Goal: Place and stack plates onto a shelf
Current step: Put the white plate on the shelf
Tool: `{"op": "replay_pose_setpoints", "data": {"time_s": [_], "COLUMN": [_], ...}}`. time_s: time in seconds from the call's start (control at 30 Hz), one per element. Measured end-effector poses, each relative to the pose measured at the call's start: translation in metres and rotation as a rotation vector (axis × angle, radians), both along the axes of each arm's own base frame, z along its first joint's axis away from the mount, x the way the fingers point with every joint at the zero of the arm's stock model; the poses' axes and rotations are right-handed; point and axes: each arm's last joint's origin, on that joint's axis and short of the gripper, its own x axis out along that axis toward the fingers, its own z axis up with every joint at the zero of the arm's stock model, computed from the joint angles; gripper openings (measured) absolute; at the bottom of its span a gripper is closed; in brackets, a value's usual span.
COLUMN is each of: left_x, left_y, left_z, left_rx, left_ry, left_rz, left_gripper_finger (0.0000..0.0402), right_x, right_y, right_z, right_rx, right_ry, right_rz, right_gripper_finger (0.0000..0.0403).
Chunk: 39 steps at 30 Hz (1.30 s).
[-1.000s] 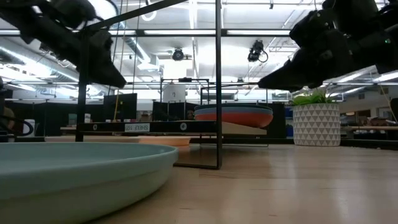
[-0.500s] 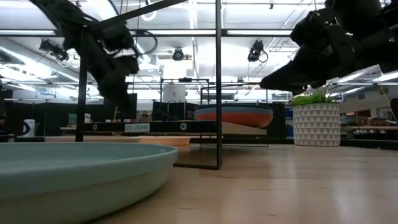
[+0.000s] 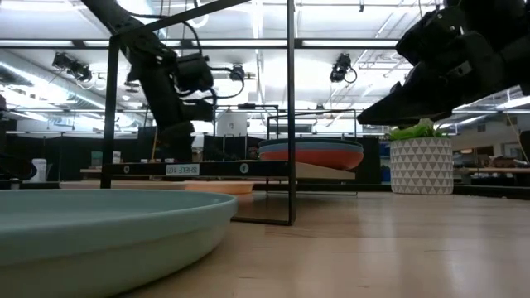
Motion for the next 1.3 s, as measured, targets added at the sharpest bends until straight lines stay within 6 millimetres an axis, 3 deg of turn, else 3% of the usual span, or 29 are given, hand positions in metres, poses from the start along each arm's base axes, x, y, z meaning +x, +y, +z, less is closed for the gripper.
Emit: {"op": "replay_pose_setpoints", "data": {"time_s": [0.17, 0.4, 0.57, 0.73, 0.9, 1.2, 1.3], "left_x": [0.005, 0.009, 0.009, 0.01, 0.016, 0.027, 0.03], "left_y": [0.003, 0.006, 0.005, -0.005, -0.018, -0.046, -0.05], "left_z": [-0.014, -0.032, -0.033, -0.032, -0.009, 0.078, 0.095], "left_rx": [0.032, 0.07, 0.081, 0.074, 0.009, 0.01, 0.06], "left_ry": [0.081, 0.168, 0.187, 0.23, 0.277, 0.286, 0.196], "left_rz": [-0.134, -0.24, -0.254, -0.301, -0.334, -0.336, -0.341], "left_gripper_finger": [0.0196, 0.0175, 0.012, 0.0032, 0.0016, 0.0016, 0.0016], "right_x": [-0.001, -0.001, -0.002, -0.002, -0.002, -0.002, -0.002], "right_y": [0.001, 0.001, 0.001, 0.001, 0.001, 0.001, 0.001], "right_z": [-0.001, -0.003, -0.003, -0.004, -0.004, -0.004, -0.003], "right_rx": [-0.006, -0.014, -0.015, -0.003, -0.001, -0.002, -0.019], "right_ry": [0.006, 0.028, 0.034, 0.038, 0.038, 0.044, 0.036], "right_rz": [0.007, -0.01, -0.009, -0.014, -0.014, -0.013, -0.006], "right_gripper_finger": [0.0105, 0.0105, 0.0105, 0.0105, 0.0105, 0.0105, 0.0105]}}
